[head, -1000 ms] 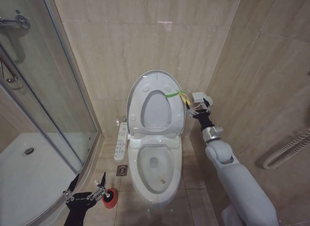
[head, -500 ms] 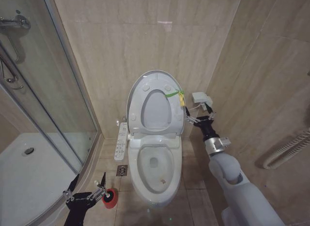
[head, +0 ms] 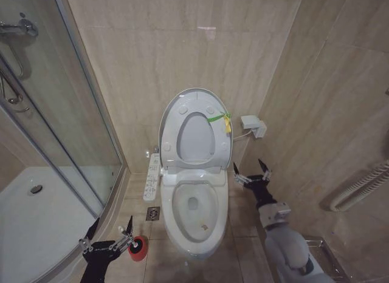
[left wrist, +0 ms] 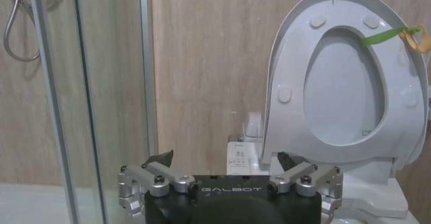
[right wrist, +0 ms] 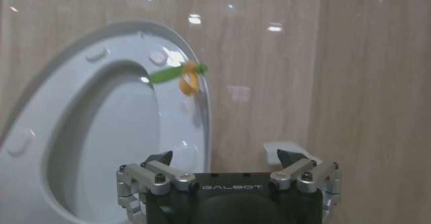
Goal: Open the toilet lid, clean the toilet bowl with a toilet brush, close the toilet lid, and flush.
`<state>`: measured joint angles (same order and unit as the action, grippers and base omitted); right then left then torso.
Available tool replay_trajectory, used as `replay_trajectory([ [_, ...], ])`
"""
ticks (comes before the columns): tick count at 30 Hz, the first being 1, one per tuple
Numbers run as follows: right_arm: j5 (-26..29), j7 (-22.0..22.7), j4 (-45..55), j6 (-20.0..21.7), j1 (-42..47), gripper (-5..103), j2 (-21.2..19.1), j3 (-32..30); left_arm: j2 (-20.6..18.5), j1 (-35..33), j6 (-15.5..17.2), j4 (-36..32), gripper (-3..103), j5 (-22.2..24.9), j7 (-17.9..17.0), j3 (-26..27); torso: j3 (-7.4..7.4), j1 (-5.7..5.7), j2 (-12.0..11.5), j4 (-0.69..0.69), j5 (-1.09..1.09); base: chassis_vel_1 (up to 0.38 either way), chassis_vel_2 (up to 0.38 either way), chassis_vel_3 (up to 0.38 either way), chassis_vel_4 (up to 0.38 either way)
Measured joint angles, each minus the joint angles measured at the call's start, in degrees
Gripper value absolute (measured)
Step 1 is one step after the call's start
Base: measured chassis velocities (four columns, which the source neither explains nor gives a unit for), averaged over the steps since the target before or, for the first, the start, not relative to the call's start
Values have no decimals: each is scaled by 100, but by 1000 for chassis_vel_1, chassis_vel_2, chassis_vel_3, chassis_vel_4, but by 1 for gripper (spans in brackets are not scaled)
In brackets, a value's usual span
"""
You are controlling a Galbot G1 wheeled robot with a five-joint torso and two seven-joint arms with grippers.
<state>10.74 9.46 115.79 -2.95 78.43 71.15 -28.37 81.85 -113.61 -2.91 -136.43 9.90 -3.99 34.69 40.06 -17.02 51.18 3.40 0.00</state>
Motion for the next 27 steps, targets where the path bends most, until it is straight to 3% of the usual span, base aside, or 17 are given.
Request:
replay_trajectory([
  [11, -538, 9, 71, -435, 793, 100, 610, -370, 0, 0, 0, 0, 100, 0, 0, 0, 0, 0, 0, 1, 0, 0, 0, 0, 0],
  [19, -451, -34, 34, -517, 781, 100, 432, -849, 0, 0, 0, 0, 100, 0, 0, 0, 0, 0, 0, 0, 0, 0, 0, 0, 0],
  [23, -205, -429, -5, -550, 756, 100, 238, -1101, 0, 0, 0, 0, 100, 0, 0, 0, 1, -1, 0, 0, 1, 0, 0, 0, 0],
  [26, 157, -1099, -38, -672, 811, 100, 138, -1511, 0, 0, 0, 0, 100, 0, 0, 0, 1, -1, 0, 0, 2, 0, 0, 0, 0],
  [27, 157, -1099, -38, -672, 811, 100, 138, -1511, 0, 0, 0, 0, 100, 0, 0, 0, 1, -1, 0, 0, 2, 0, 0, 0, 0],
])
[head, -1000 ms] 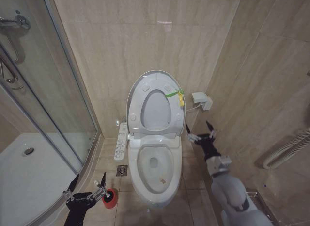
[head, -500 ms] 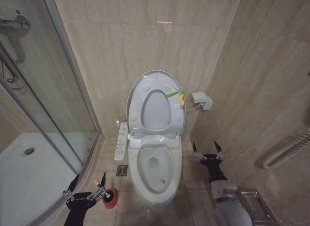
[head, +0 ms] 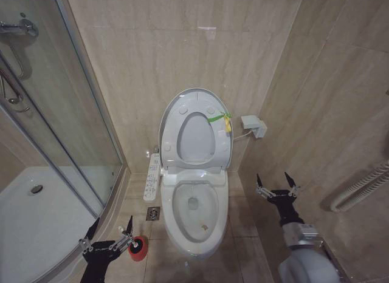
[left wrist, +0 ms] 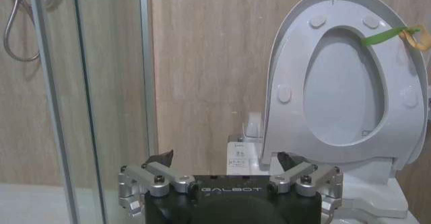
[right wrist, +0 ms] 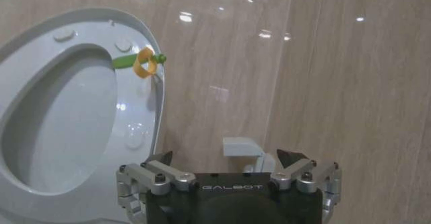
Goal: Open the toilet lid, clean the toilet bowl with a toilet brush, close the toilet lid, and flush.
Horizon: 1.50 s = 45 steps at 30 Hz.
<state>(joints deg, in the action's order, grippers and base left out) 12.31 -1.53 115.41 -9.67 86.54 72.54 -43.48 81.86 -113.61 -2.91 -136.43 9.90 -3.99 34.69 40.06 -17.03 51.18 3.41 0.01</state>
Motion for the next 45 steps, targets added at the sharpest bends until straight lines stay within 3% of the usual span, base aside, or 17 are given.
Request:
replay_trajectory([
  [4, 589, -926, 65, 97, 284, 100, -56, -555, 0, 0, 0, 0, 100, 0, 0, 0, 0, 0, 0, 1, -1, 0, 0, 0, 0],
  [9, 757, -1146, 159, 192, 636, 100, 82, -702, 0, 0, 0, 0, 100, 0, 0, 0, 0, 0, 0, 1, -1, 0, 0, 0, 0],
  [15, 660, -1063, 206, 65, 997, 100, 322, -633, 0, 0, 0, 0, 100, 0, 0, 0, 0, 0, 0, 2, -1, 0, 0, 0, 0],
  [29, -472, -259, 123, -443, 1161, 100, 1158, 73, 0, 0, 0, 0, 100, 0, 0, 0, -1, 0, 0, 0, -2, 0, 0, 0, 0],
  [45, -257, -50, -31, -488, 1218, 100, 1223, -8, 0, 0, 0, 0, 100, 0, 0, 0, 0, 0, -1, 0, -1, 0, 0, 0, 0],
])
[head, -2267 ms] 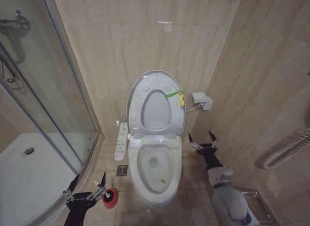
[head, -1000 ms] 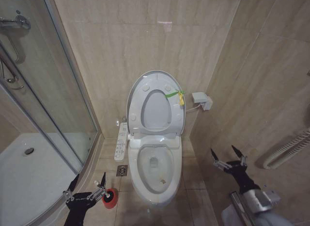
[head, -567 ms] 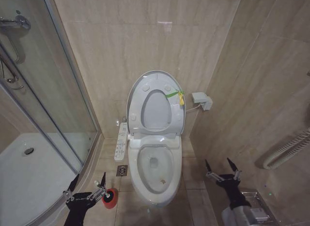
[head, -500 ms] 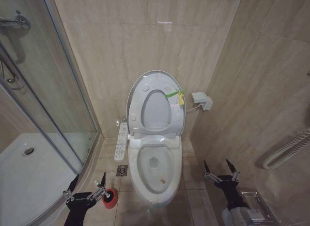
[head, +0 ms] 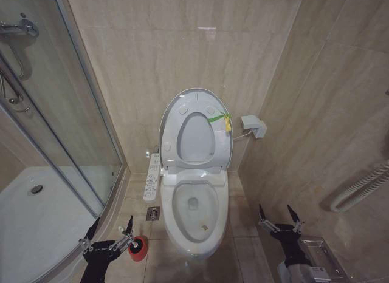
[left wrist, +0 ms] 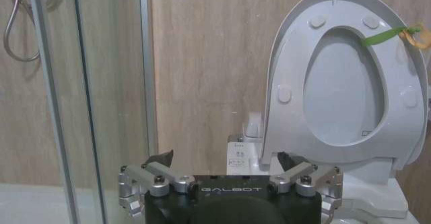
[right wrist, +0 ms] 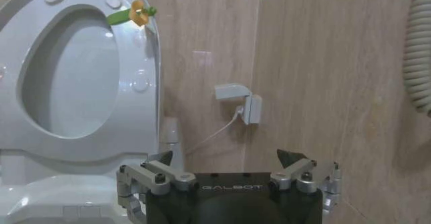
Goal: Open the toilet lid, clean the toilet bowl with a toilet brush, close the toilet lid, and flush.
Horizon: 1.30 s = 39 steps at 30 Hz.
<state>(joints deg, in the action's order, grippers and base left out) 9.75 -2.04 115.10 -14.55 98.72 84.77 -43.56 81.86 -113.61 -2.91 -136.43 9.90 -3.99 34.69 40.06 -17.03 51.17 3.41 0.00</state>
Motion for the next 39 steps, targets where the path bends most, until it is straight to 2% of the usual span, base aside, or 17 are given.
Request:
replay_trajectory([
  [19, 27, -74, -256, -149, -54, 100, -127, -116, 0, 0, 0, 0, 100, 0, 0, 0, 0, 0, 0, 0, 0, 0, 0, 0, 0],
  [39, 344, -133, 112, -310, 468, 100, -121, -290, 0, 0, 0, 0, 100, 0, 0, 0, 0, 0, 0, 0, -1, 0, 0, 0, 0],
])
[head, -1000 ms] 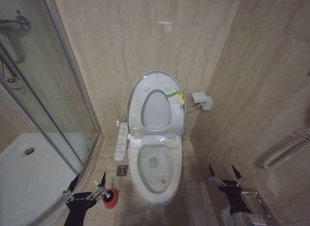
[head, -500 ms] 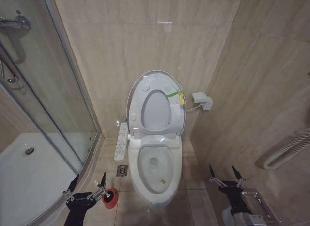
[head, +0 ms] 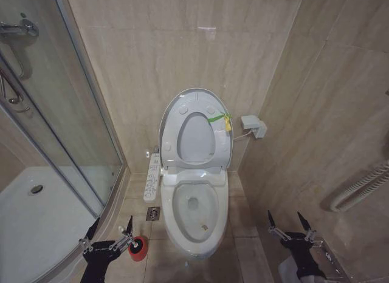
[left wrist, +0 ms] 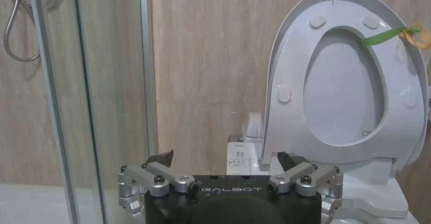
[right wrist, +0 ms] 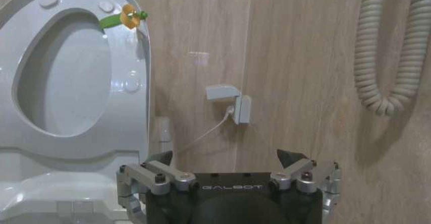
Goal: Open the toilet lid, clean the toilet bowl with a toilet brush, close the toilet lid, and flush.
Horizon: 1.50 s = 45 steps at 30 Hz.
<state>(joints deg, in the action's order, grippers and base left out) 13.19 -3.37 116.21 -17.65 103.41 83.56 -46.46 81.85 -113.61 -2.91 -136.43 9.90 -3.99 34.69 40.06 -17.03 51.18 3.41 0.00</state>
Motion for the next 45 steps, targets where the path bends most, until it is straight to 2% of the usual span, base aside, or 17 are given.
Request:
replay_trajectory([
  [20, 55, 34, 873, 388, 436, 100, -46, -60, 0, 0, 0, 0, 100, 0, 0, 0, 0, 0, 0, 0, 0, 0, 0, 0, 0],
  [45, -161, 24, 832, 368, 476, 100, 52, 180, 0, 0, 0, 0, 100, 0, 0, 0, 0, 0, 0, 0, 0, 0, 0, 0, 0],
])
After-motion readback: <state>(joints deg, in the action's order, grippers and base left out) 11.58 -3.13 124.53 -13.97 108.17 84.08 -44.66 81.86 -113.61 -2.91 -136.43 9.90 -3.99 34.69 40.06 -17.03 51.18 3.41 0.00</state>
